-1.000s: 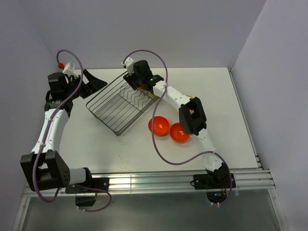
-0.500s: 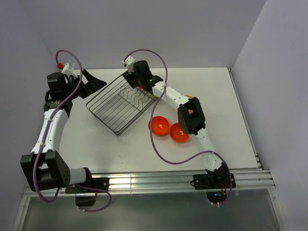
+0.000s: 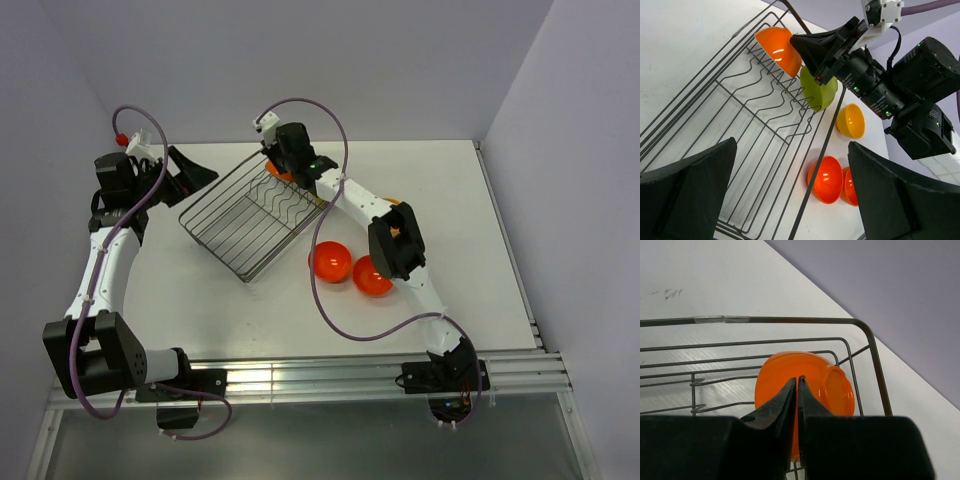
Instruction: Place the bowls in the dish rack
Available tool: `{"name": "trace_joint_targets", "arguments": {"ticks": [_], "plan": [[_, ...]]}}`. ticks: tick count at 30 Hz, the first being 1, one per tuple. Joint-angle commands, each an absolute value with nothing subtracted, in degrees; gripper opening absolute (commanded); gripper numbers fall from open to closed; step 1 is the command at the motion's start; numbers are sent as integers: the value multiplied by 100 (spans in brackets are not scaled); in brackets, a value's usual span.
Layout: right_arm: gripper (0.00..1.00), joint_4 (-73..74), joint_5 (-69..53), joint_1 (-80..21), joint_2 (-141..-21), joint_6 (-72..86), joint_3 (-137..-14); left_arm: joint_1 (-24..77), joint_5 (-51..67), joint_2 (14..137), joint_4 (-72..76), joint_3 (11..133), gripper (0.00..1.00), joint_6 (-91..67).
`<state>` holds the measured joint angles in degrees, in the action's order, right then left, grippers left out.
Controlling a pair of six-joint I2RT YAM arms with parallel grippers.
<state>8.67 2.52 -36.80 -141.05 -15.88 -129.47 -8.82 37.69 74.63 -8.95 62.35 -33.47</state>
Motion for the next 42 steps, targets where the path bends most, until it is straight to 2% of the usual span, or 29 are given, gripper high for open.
{"name": "trace_joint_targets", "arguments": {"ticks": [1,4,5,7,9,10,19,31,42], "plan": [[12,492,264,-3753,-14221,-1564,-13271,-940,3902,7357,-782,6214,99,-3226],[23,466,255,-3762,-14116,-1608,-13237,-958,3911,7339,-765,6188,99,-3243],[32,475,211,-3762,-14028,-1669,-13228,-949,3963,7339,-756,6188,99,-3243],[41,518,167,-3753,-13905,-1731,-13175,-958,3973,7313,-756,6196,100,-3243],[48,554,97,-3735,-13633,-1784,-13052,-967,3981,7295,-747,6205,99,-3226],[49,684,53,-3709,-13545,-1802,-13017,-958,3990,7278,-747,6205,99,-3217],[45,1870,131,-3507,-12788,-2188,-12490,-967,3981,7216,-774,6196,99,-3129],[40,2689,-132,-3384,-13253,-2496,-12841,-958,3964,7277,-721,6240,99,-3234],[40,2610,-114,-3410,-13745,-2575,-13016,-967,3964,7365,-677,6310,99,-3278]]}}
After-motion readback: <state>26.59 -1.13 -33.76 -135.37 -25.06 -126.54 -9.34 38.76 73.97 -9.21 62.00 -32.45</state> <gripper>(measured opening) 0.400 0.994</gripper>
